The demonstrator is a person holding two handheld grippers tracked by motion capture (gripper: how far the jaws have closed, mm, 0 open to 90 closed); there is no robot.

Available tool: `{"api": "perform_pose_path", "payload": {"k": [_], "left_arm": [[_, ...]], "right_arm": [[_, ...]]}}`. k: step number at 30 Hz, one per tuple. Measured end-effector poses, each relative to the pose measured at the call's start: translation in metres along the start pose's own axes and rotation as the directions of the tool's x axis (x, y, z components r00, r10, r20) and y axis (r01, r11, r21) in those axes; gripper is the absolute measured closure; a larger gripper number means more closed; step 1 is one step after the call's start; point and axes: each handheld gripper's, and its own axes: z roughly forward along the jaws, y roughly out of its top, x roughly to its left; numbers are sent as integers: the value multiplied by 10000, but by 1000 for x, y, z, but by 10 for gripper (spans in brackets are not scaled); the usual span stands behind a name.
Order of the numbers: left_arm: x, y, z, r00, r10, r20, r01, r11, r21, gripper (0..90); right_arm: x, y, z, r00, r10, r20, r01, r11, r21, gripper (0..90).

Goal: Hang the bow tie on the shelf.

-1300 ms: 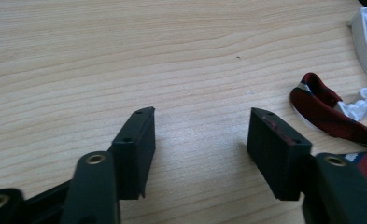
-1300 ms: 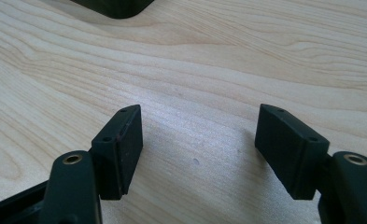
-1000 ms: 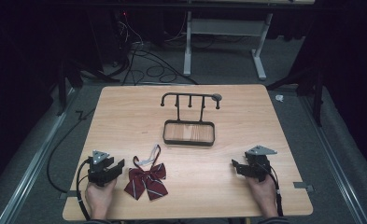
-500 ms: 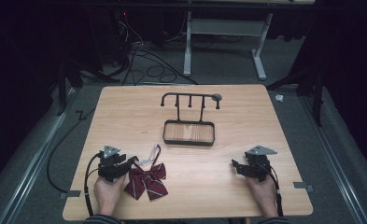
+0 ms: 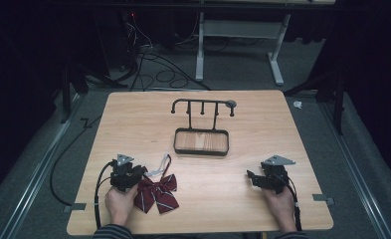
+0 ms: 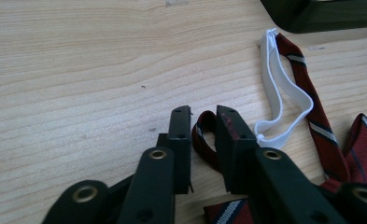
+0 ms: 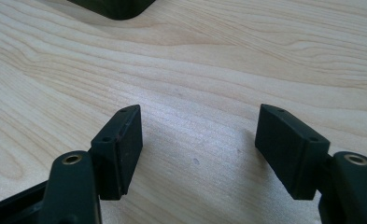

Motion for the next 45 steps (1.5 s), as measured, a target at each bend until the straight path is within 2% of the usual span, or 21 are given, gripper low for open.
{"api": "perform_pose_path", "payload": {"k": [7, 19, 27, 29, 37, 45], "left_arm": [[-1, 0, 2, 9999, 136, 55, -136, 9999, 105, 890], [-3, 1, -10, 9992, 233, 314, -221, 9991, -357, 894], [-12, 9, -23, 9957, 789, 478, -751, 9942, -764, 898], [-15, 12, -27, 9949, 816, 599, -765, 9936, -833, 899], [-27, 27, -48, 9885, 1274, 816, -1125, 9797, -1659, 900], [-34, 42, -68, 9818, 1557, 1086, -1268, 9636, -2353, 900]], "right_arm": [[0, 0, 0, 10000, 32, -19, -32, 10000, 5, 332], [0, 0, 0, 10000, 46, -35, -46, 10000, 3, 330], [0, 0, 0, 10000, 49, -41, -49, 10000, 1, 329], [0, 0, 0, 10000, 40, -39, -40, 10000, -12, 329], [0, 0, 0, 10000, 43, -51, -43, 10000, -14, 328], [-1, 0, 0, 10000, 44, -85, -44, 10000, -34, 328]]}}
